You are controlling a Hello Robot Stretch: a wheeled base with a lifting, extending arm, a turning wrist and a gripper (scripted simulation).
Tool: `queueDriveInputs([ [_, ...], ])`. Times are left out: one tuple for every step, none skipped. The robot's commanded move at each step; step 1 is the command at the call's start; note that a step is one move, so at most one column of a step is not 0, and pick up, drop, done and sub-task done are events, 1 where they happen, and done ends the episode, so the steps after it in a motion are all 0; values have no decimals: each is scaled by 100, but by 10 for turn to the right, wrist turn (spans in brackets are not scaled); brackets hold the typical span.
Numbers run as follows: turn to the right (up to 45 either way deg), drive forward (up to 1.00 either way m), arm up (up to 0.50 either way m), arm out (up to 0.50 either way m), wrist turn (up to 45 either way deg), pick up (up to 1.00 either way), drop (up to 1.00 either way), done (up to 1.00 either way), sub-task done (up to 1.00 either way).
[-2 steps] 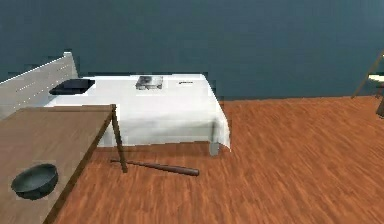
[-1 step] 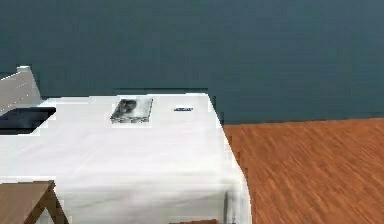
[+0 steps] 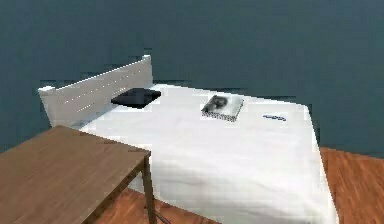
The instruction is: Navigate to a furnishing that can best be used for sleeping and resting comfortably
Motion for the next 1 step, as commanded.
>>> queueDriveInputs([
  [0, 0, 0, 0, 0, 0, 0, 100, 0],
])
